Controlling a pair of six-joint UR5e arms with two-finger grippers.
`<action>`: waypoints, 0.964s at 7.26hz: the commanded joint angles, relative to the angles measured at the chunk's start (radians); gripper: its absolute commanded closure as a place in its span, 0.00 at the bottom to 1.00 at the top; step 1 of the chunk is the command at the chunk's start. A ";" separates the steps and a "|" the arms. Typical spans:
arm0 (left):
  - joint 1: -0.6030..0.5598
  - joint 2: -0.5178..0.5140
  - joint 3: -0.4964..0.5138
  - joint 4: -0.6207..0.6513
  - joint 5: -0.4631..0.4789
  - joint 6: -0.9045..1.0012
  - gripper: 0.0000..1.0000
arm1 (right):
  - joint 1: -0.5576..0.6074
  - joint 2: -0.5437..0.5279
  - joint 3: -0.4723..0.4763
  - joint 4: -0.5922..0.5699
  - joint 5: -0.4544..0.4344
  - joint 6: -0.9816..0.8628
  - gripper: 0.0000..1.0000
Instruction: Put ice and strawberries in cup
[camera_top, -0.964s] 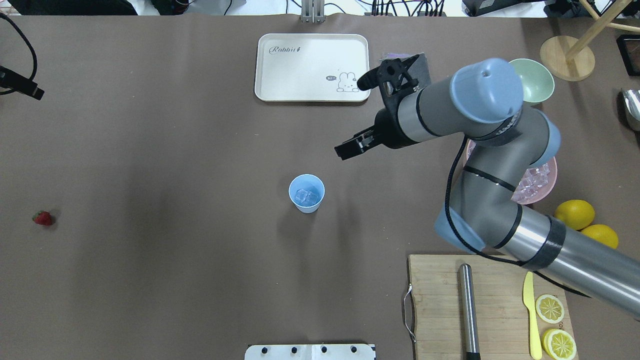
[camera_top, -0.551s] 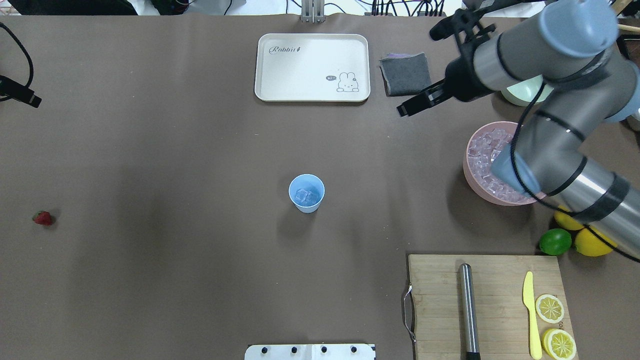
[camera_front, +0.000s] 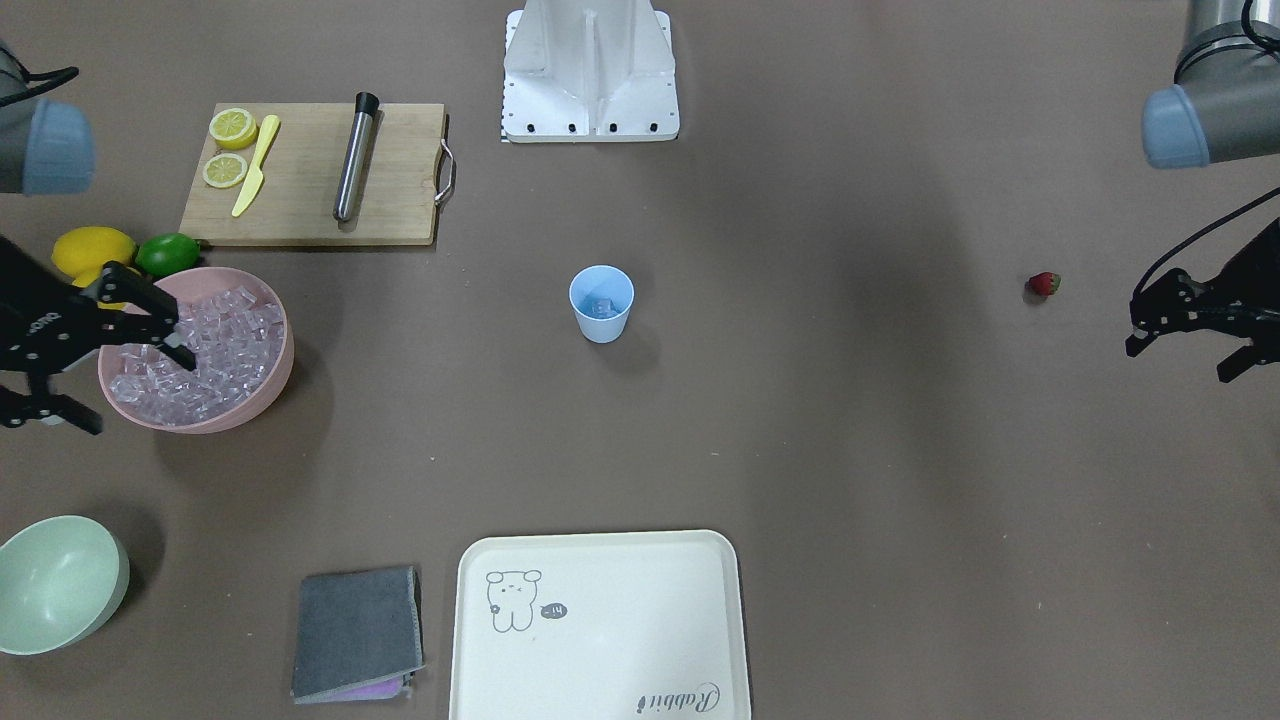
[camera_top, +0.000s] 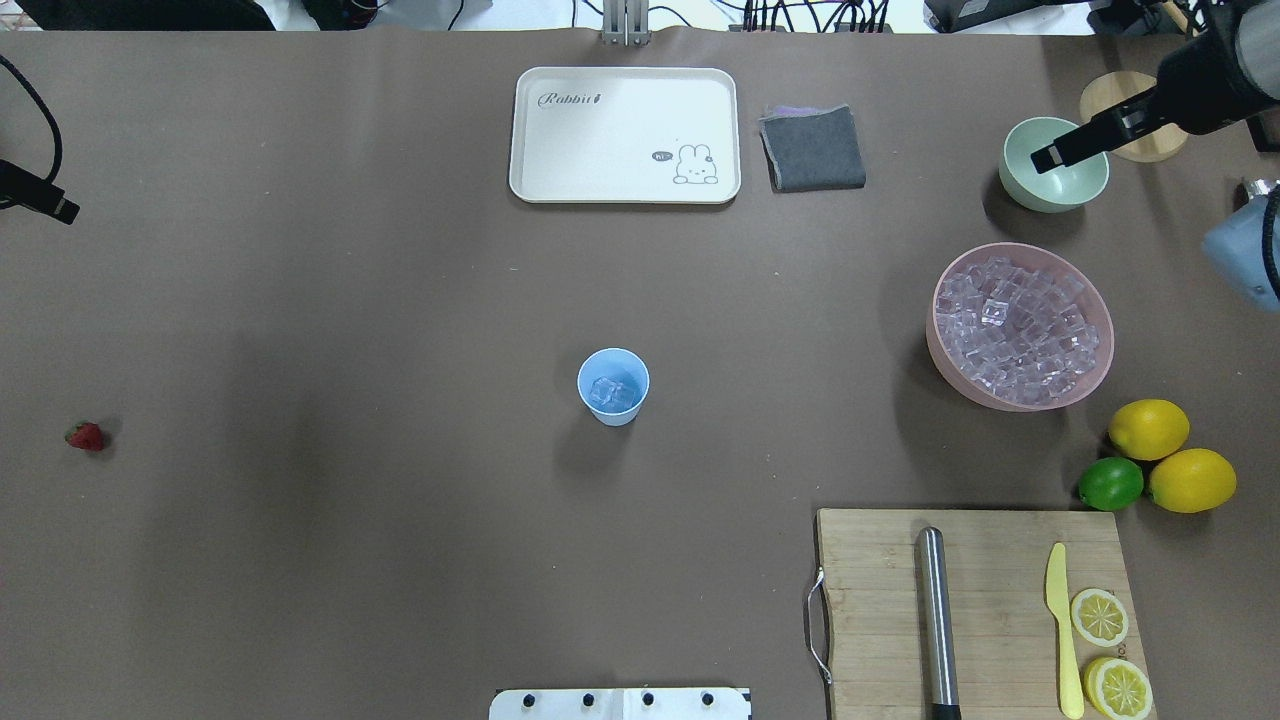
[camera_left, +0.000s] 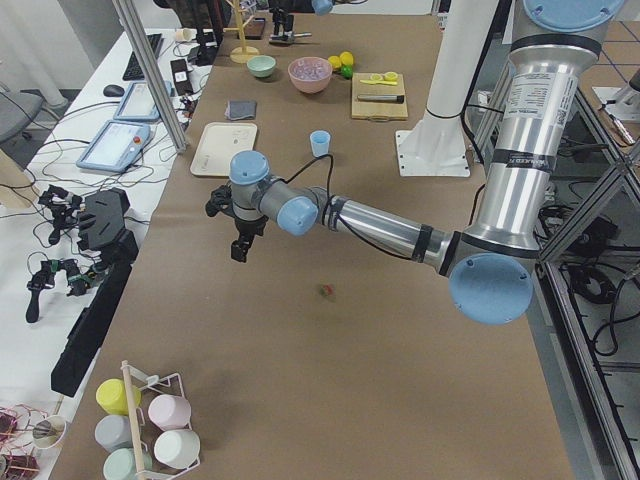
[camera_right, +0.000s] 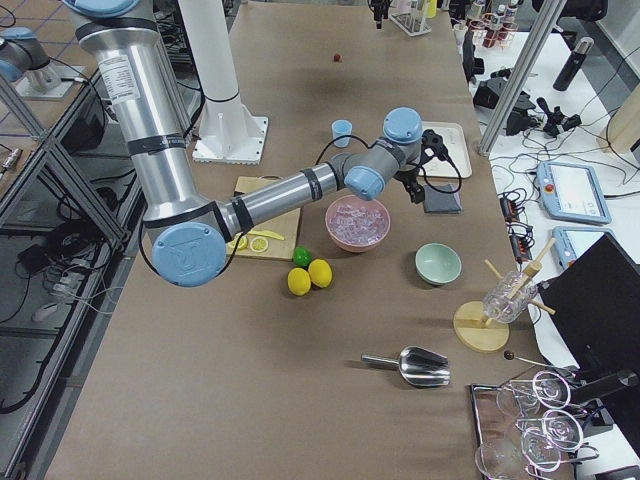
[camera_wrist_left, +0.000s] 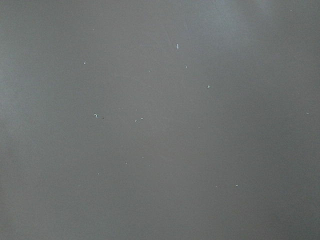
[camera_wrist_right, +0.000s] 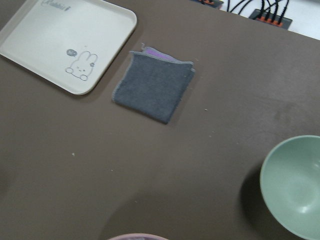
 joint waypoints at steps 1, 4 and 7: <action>0.000 0.055 -0.003 -0.010 -0.004 0.001 0.02 | 0.062 -0.053 -0.001 -0.051 0.026 -0.131 0.00; 0.029 0.108 0.002 -0.008 -0.093 0.000 0.02 | 0.079 -0.072 0.008 -0.052 0.043 -0.151 0.00; 0.097 0.114 0.006 -0.010 -0.096 0.000 0.03 | 0.079 -0.063 0.013 -0.049 0.026 -0.151 0.00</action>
